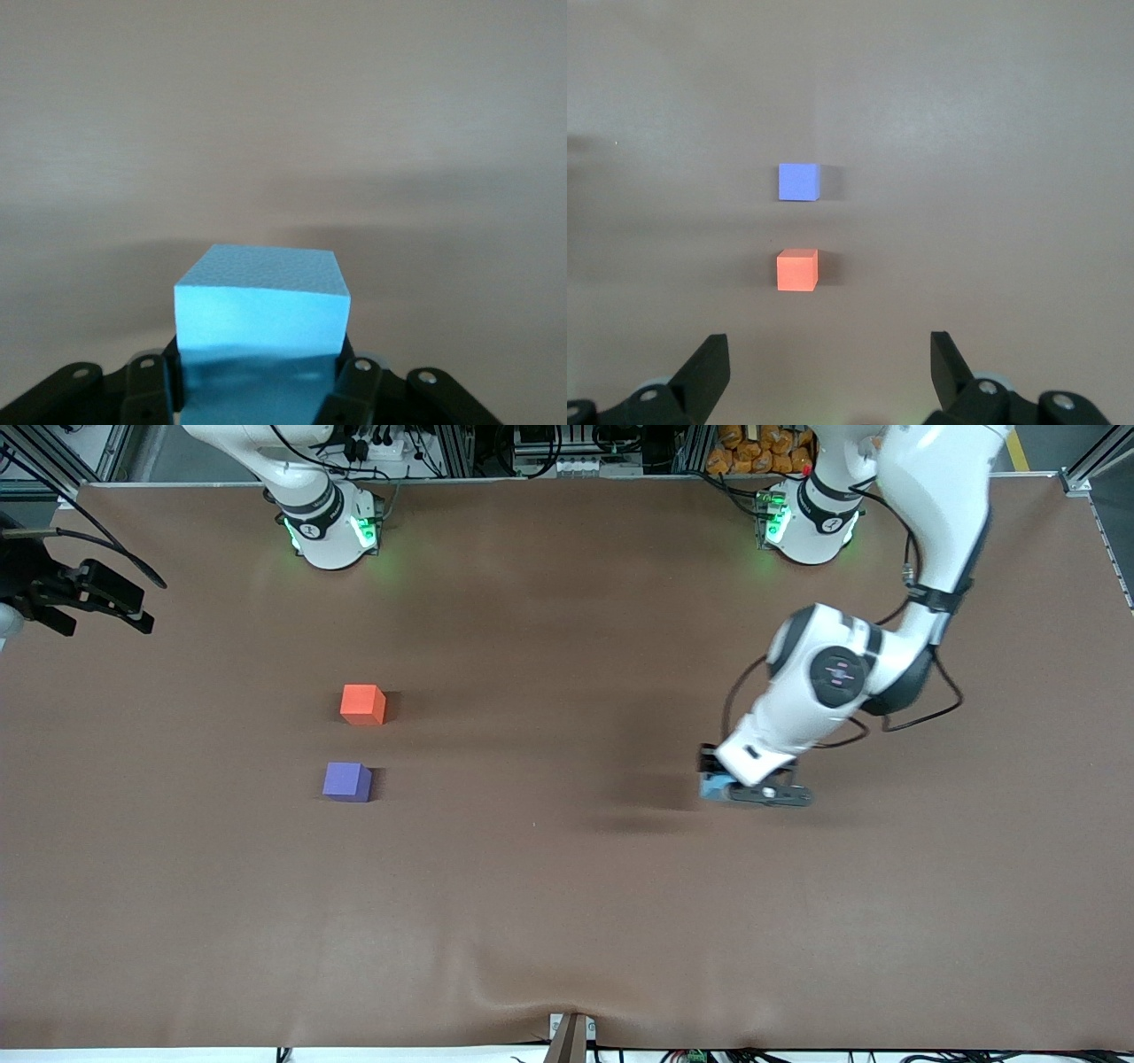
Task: Place blue block between orange and purple blocks
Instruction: 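Carry the light blue block with the left gripper toward the orange block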
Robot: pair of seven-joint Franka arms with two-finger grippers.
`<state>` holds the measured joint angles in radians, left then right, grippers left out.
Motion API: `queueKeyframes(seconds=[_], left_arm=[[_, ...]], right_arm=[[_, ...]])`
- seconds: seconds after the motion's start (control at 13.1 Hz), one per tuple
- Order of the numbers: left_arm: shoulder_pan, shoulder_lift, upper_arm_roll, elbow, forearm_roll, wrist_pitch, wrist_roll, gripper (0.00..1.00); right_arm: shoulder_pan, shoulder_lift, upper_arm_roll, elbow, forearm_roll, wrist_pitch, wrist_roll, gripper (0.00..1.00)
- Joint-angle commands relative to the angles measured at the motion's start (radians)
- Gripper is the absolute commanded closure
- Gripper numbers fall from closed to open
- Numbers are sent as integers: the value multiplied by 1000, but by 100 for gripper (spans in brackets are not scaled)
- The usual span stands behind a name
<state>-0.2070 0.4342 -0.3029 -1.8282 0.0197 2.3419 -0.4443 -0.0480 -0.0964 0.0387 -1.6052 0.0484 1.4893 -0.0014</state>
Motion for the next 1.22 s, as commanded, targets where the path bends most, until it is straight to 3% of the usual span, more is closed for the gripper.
queueKeyframes(seconds=[0.0,0.15,0.53,0.84,1.15], left_arm=[[-125,174,8,257,-7,-68,-146,81],[-224,274,27,392,-6,-72,-245,82],[-461,441,129,607,-12,-69,-434,83],[-581,546,145,711,-12,-58,-511,83],[-638,600,169,716,-12,31,-513,82]], right_arm=[[-7,7,3,19,-5,-11,-9,0],[-10,7,3,19,-5,-11,-9,0],[-12,7,3,19,-5,-11,-9,0],[-13,7,3,18,-5,-12,-12,0],[-13,7,3,19,-5,-12,-14,0]])
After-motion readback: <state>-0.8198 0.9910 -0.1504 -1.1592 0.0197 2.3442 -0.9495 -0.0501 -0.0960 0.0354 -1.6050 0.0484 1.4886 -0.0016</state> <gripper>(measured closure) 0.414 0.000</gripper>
